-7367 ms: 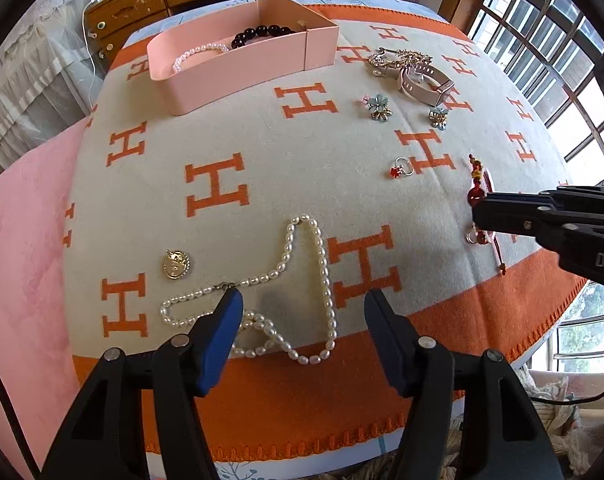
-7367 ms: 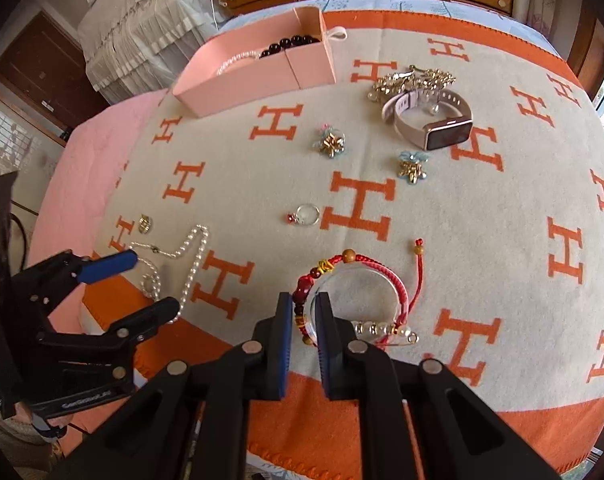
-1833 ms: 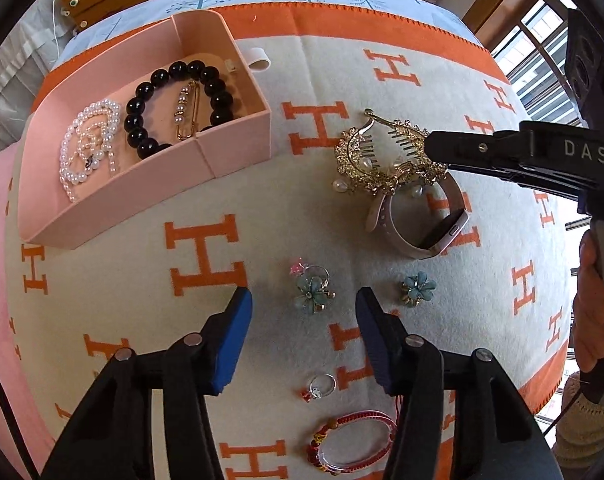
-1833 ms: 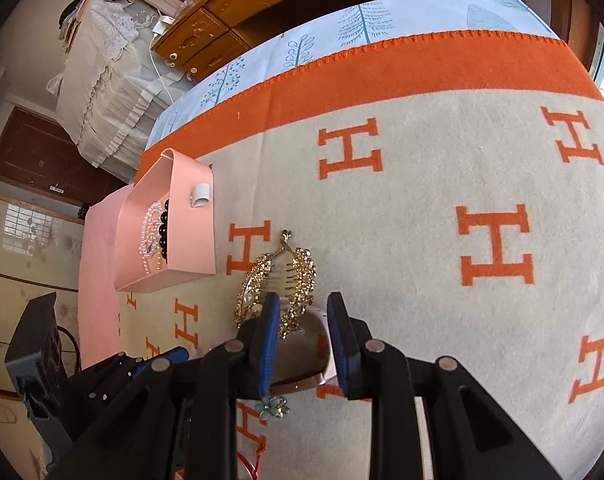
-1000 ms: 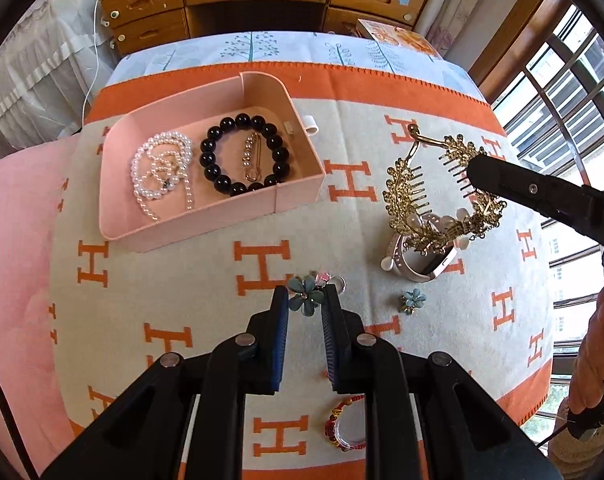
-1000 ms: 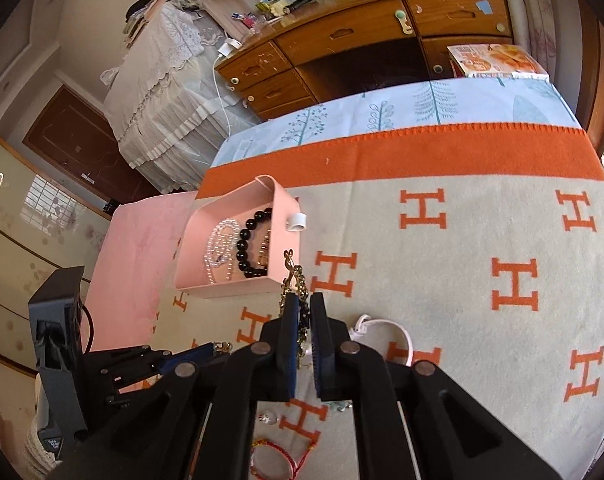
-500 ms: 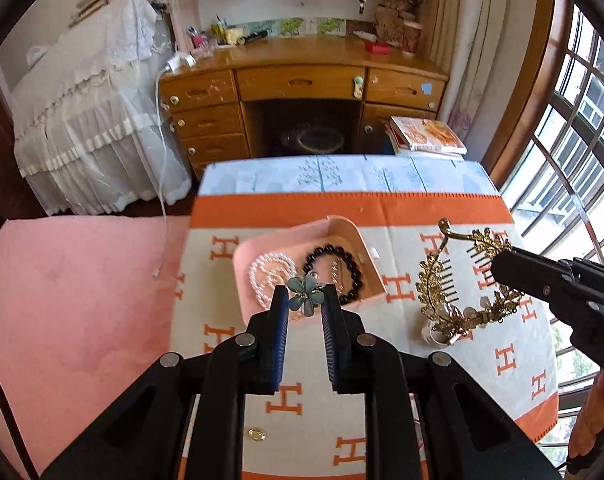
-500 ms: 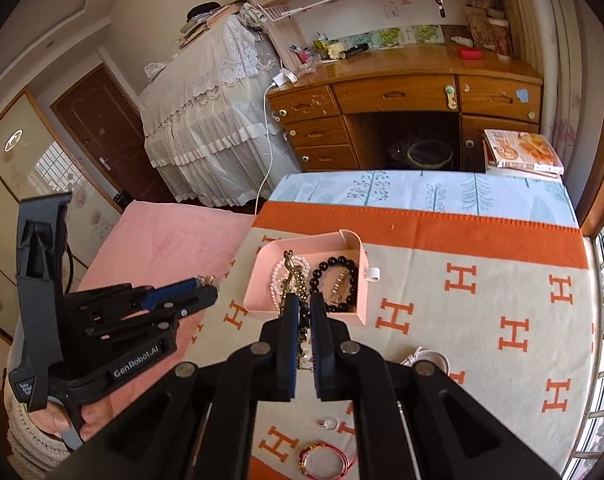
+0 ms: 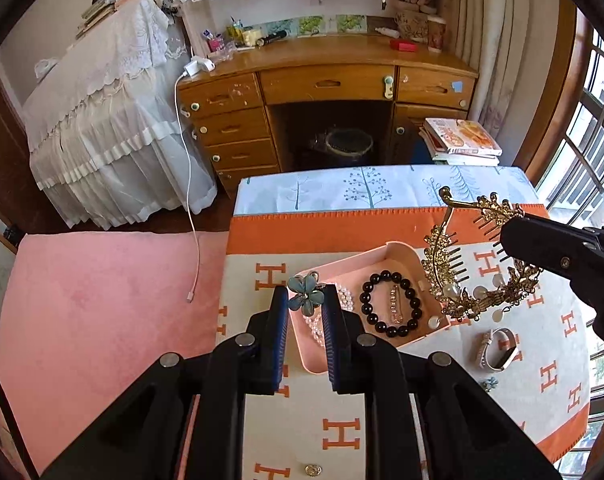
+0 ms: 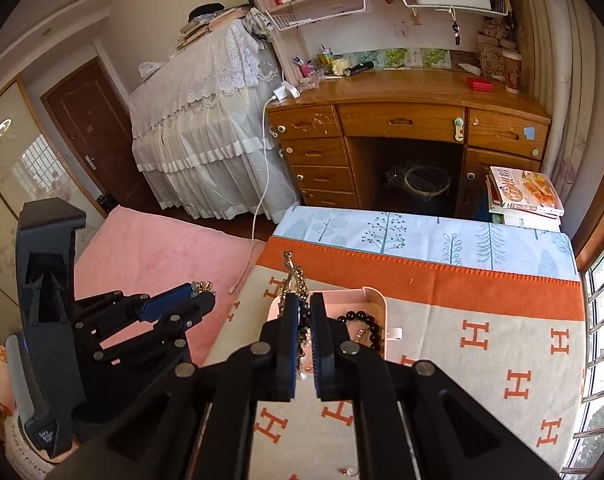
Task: Organize jewelry
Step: 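Carry the brooch and hair comb into the pink box and open both tools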
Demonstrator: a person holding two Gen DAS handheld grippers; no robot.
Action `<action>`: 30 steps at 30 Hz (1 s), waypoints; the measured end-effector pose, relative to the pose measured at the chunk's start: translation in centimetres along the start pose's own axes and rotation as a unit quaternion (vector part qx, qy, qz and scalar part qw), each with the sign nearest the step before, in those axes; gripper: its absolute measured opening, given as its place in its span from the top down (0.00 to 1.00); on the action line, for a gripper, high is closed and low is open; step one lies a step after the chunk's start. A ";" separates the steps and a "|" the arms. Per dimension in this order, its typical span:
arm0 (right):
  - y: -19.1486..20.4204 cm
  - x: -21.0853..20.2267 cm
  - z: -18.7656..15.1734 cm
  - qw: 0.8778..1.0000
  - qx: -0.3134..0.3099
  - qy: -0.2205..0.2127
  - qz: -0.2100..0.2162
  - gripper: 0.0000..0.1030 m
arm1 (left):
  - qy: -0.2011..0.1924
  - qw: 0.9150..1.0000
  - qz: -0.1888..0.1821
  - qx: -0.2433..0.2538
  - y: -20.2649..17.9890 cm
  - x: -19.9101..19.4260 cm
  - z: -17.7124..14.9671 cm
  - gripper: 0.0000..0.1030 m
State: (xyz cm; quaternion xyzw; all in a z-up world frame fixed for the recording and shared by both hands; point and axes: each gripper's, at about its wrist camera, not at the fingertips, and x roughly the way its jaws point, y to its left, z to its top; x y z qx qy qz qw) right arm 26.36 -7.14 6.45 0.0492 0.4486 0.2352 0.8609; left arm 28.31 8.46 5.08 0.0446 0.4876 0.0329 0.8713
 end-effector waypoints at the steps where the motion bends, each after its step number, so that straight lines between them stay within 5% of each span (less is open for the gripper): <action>1: -0.4 1.2 0.1 1.000 0.006 0.010 -0.002 0.94 | 0.011 1.000 -0.001 -0.001 -0.1 1.5 0.1 0.86; 9: -2.7 10.3 -1.1 0.995 0.039 0.085 -0.018 0.94 | 0.071 0.997 -0.023 0.004 -0.9 10.8 -0.9 0.86; 19: -3.5 17.0 -3.7 0.984 0.046 0.169 -0.003 0.91 | 0.105 0.993 -0.047 0.021 -1.7 16.0 -2.2 0.84; 24: -3.9 17.2 -4.4 0.981 0.047 0.187 -0.001 0.81 | 0.102 0.993 -0.051 0.031 -1.8 16.6 -2.6 0.67; 26: -4.1 16.8 -4.5 0.982 0.048 0.181 0.002 0.78 | 0.097 0.994 -0.048 0.031 -1.9 16.5 -2.7 0.52; 30: -4.4 15.7 -4.8 0.984 0.050 0.173 0.006 0.78 | 0.085 0.995 -0.040 0.038 -2.1 15.6 -3.0 0.47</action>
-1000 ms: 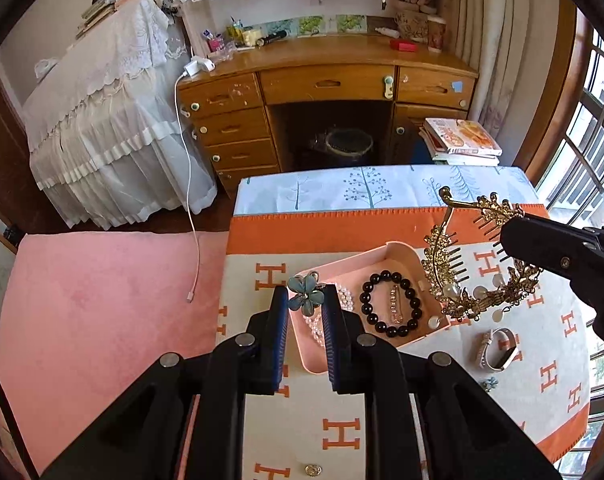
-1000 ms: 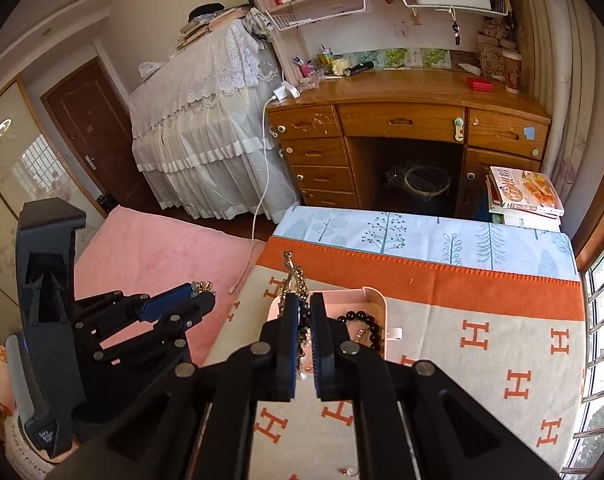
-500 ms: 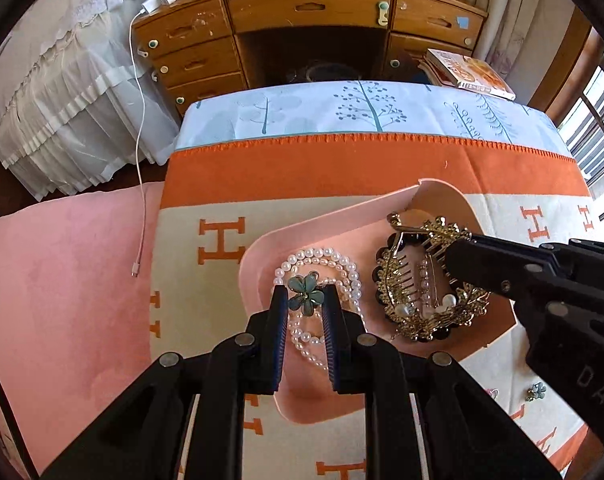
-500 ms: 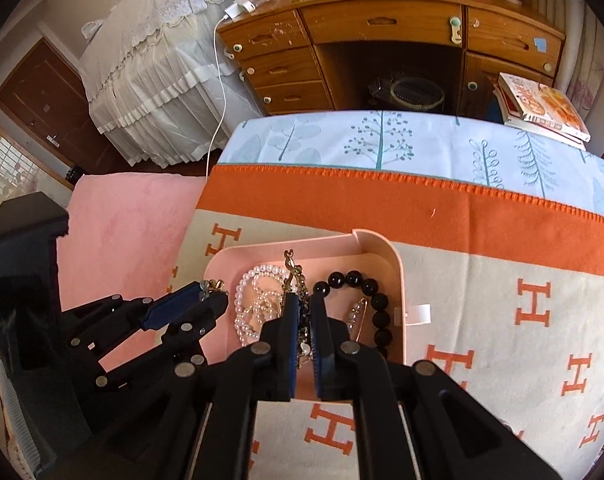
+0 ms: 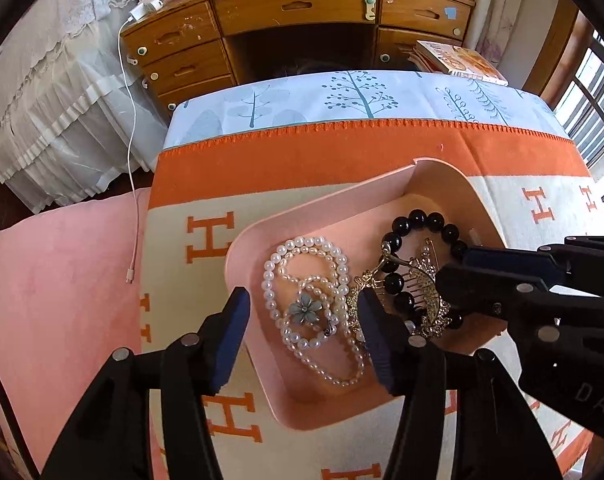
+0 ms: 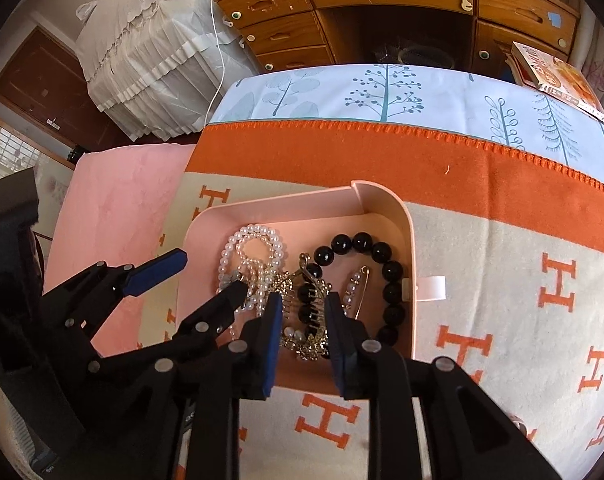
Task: Organize jewelry
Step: 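Carry the brooch and hair comb into the pink box and open both tools, then withdraw both tools and move toward the red bead bracelet and white watch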
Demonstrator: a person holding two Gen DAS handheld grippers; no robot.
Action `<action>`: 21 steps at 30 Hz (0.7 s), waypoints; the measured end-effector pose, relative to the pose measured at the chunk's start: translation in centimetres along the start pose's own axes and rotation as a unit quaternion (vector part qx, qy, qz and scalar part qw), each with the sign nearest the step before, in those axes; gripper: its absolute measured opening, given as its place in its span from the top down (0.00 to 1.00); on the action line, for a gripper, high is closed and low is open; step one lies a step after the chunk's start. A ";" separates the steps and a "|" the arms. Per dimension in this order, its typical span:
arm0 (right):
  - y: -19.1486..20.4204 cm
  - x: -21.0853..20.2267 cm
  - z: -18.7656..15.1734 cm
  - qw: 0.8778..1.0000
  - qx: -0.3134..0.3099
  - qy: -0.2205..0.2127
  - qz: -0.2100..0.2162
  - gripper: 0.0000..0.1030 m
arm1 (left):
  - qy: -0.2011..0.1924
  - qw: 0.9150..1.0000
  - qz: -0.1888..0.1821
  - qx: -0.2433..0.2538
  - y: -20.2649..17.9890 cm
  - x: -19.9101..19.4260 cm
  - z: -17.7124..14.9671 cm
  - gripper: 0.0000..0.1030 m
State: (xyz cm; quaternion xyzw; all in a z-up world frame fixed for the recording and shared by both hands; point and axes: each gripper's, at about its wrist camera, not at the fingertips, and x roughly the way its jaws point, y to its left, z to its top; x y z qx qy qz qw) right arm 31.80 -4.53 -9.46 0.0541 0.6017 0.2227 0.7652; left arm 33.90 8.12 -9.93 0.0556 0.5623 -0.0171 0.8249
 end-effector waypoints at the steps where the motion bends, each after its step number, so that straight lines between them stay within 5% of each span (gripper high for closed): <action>1: 0.0 -0.3 -0.1 1.000 -0.001 -0.001 0.003 0.78 | -0.001 1.000 -0.001 0.001 0.0 -0.3 -0.1 0.47; 21: -2.3 -7.0 -7.3 0.999 -0.009 -0.033 0.009 0.79 | -0.040 0.999 0.006 0.016 -0.9 -7.9 -5.9 0.28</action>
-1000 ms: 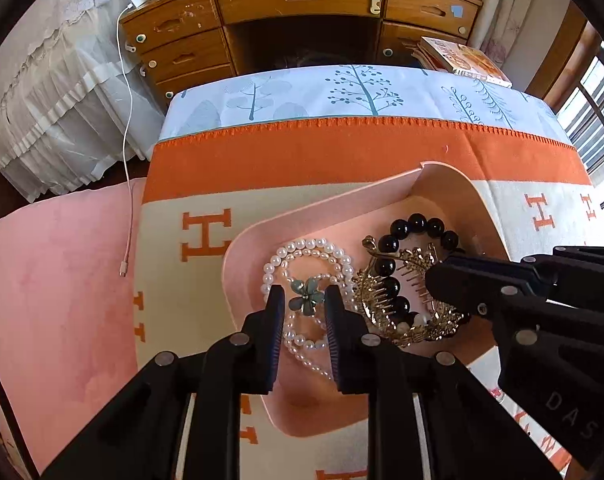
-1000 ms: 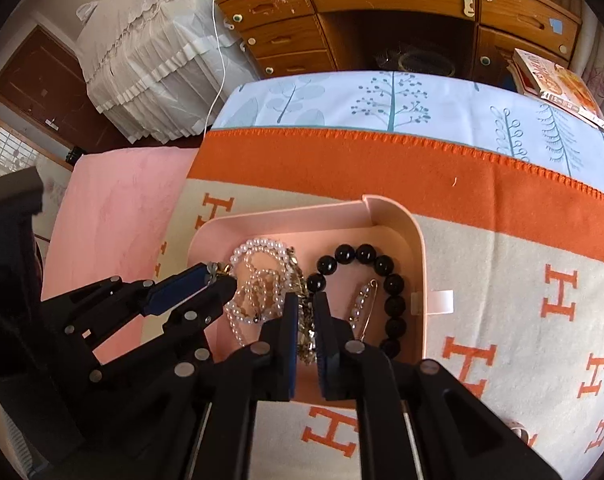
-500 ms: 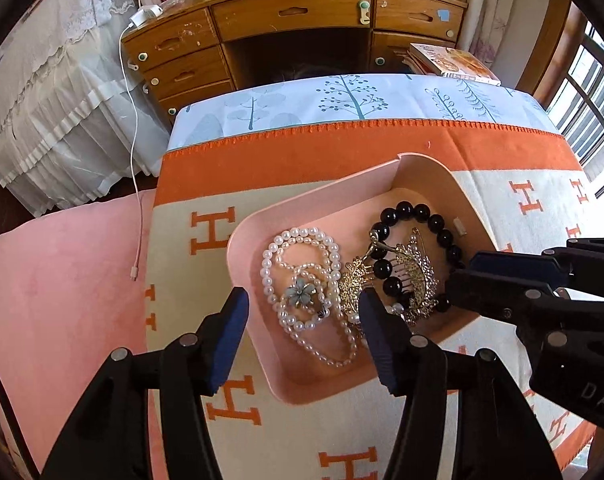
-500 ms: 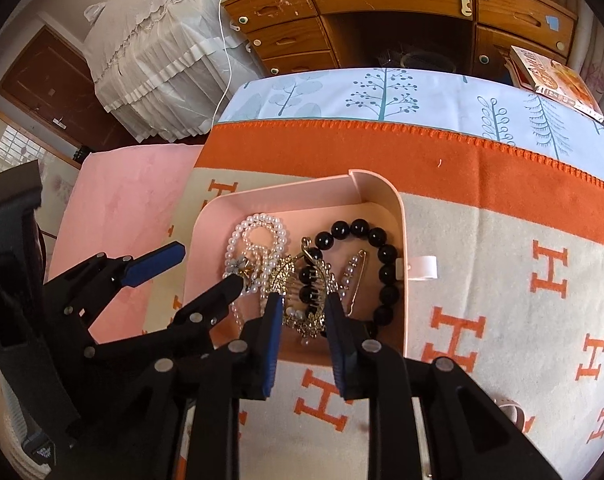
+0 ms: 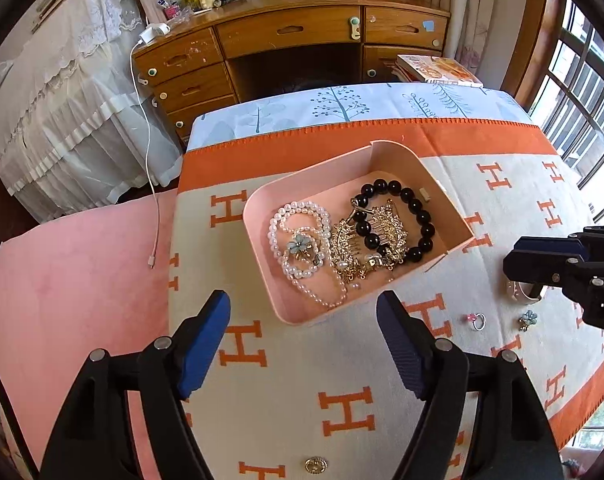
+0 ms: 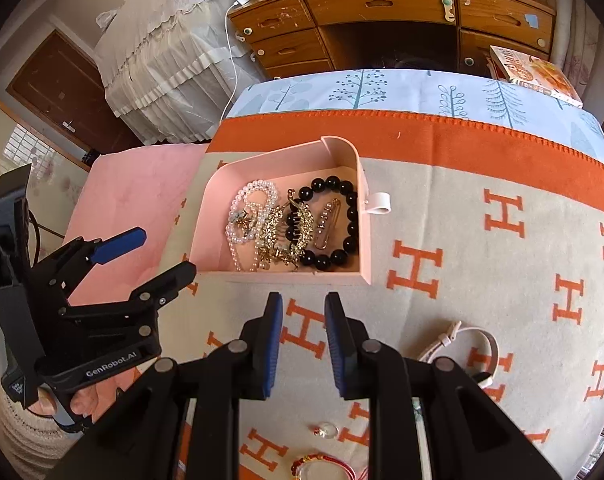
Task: Organize jewelry
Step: 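Withdraw both tools and move toward the red bead bracelet and white watch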
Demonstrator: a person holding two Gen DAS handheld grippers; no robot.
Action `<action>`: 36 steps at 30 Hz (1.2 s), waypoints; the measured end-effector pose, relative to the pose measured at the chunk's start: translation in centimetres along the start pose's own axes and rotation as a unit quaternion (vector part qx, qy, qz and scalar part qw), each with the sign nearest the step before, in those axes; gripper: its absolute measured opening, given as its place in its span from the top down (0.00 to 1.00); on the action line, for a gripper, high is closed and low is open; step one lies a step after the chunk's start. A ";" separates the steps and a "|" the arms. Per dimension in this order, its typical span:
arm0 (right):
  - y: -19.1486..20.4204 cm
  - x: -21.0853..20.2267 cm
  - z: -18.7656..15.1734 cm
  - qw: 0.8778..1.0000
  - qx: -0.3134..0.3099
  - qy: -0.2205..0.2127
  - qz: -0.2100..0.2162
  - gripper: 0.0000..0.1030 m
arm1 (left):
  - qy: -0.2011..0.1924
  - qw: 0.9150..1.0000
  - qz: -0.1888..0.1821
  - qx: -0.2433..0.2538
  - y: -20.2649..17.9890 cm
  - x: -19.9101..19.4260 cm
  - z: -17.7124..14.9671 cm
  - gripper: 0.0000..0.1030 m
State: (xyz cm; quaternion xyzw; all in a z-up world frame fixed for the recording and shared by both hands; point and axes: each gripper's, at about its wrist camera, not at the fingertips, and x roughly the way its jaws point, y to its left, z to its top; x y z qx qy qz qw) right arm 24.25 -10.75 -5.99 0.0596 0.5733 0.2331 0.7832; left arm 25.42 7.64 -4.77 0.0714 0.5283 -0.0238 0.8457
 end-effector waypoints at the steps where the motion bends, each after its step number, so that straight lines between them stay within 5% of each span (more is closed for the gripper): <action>1: -0.1 -0.4 -0.3 1.000 -0.002 -0.004 -0.003 0.79 | -0.002 1.000 -0.001 0.000 0.0 -0.4 -0.2 0.28; 9: -1.4 -3.1 -3.2 0.999 -0.020 -0.019 -0.031 0.79 | -0.005 0.999 -0.029 0.012 -1.9 -2.3 -2.5 0.26; 24: -4.9 -6.4 -10.6 0.995 -0.009 -0.079 -0.063 0.79 | 0.028 0.988 -0.129 0.074 -11.2 -1.4 -9.3 0.26; 36: -7.5 -5.1 -16.6 0.990 0.060 -0.120 -0.039 0.79 | 0.021 0.990 -0.107 0.085 -14.8 0.1 -14.0 0.43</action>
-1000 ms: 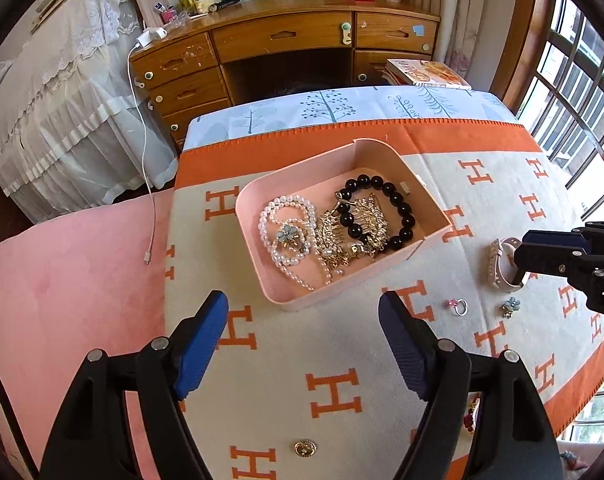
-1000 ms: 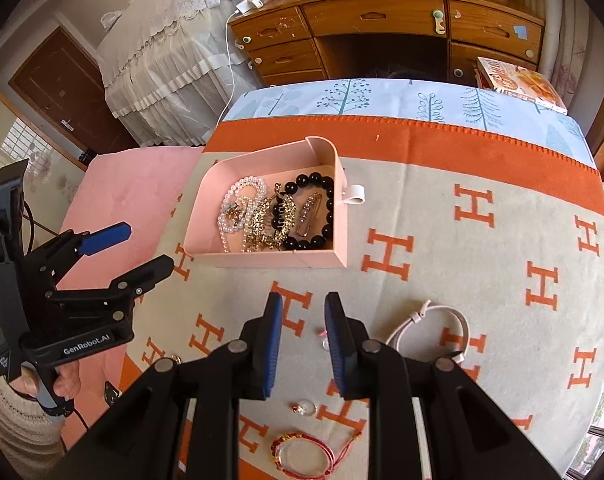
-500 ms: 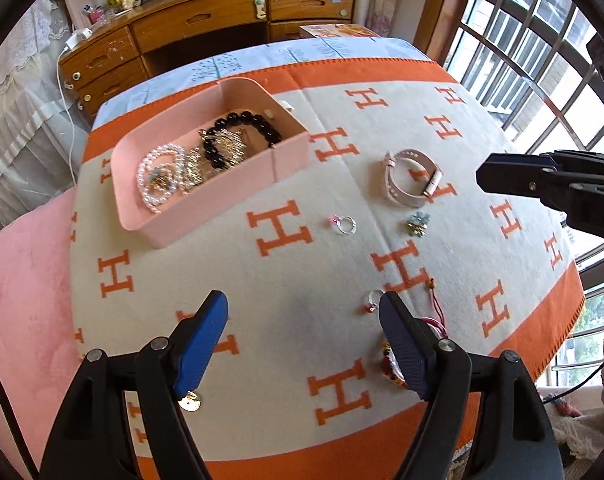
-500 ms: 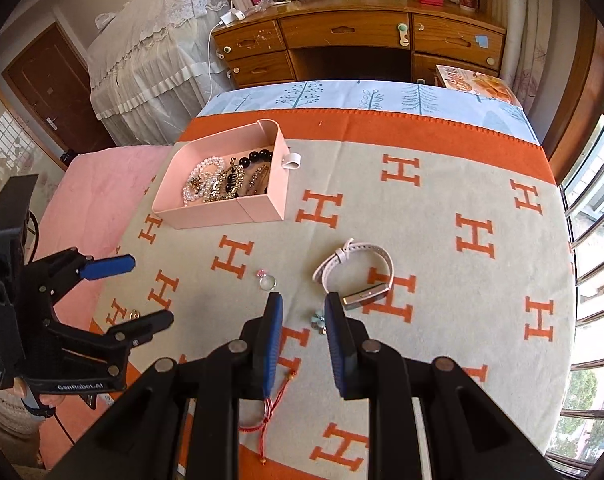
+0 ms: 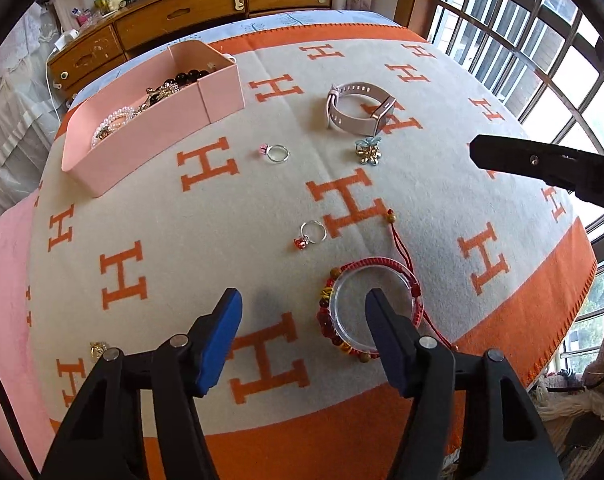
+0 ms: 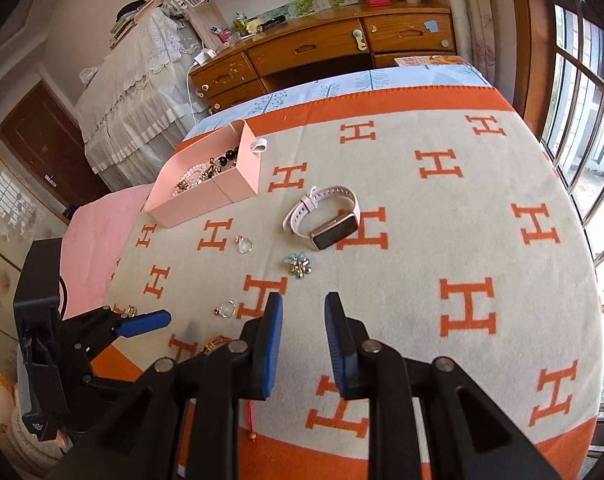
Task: Organize jewelry
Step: 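Withdraw both tools and move toward the red bead bracelet and white watch, then grasp the red bead bracelet with the left tool while the right tool grasps the white watch strap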
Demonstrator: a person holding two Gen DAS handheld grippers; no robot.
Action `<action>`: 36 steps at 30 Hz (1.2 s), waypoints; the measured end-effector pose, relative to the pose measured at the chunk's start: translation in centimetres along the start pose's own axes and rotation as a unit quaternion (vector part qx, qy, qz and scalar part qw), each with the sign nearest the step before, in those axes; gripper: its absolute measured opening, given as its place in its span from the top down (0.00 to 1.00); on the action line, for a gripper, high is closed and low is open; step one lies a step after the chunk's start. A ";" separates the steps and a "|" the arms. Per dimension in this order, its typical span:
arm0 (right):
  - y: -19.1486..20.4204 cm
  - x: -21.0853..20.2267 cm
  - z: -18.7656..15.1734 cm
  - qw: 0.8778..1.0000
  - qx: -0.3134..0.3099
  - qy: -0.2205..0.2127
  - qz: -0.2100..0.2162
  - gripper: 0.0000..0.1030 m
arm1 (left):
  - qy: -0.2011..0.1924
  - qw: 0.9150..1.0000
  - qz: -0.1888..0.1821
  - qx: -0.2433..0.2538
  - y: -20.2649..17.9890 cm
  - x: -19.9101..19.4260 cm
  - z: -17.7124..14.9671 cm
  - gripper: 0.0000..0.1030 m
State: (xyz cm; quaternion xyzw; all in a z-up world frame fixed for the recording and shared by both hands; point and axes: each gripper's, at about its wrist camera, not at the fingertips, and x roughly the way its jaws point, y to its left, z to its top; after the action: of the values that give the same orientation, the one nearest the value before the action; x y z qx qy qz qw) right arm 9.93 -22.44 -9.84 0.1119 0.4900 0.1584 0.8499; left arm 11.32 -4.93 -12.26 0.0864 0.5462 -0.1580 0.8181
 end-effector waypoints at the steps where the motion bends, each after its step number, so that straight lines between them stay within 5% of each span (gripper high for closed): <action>1: 0.0 0.2 -0.3 1.000 -0.001 0.003 0.000 0.79 | 0.001 1.000 -0.001 0.003 -0.2 0.2 -0.2 0.44; 3: -0.1 0.7 -0.8 1.000 -0.002 0.007 0.001 0.79 | 0.005 1.000 -0.001 0.008 -0.5 0.6 -0.3 0.46; 13: -0.7 2.0 -1.4 1.000 0.005 0.012 0.011 0.79 | 0.001 1.000 0.000 0.021 -1.3 1.3 0.1 0.90; 26: -2.3 3.5 0.4 0.999 0.038 0.015 -0.006 0.79 | -0.020 0.995 -0.008 -0.095 2.2 0.9 0.5 0.91; 36: -3.1 5.3 6.6 0.997 0.073 0.028 -0.020 0.79 | -0.054 0.993 -0.017 -0.106 3.8 -1.3 0.0 0.91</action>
State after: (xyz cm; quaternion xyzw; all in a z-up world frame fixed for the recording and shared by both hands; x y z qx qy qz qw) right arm 18.67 -23.55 -11.93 0.1598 0.5263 0.1084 0.8281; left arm 12.22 -1.16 -11.18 -0.0193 0.5163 -0.1176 0.8481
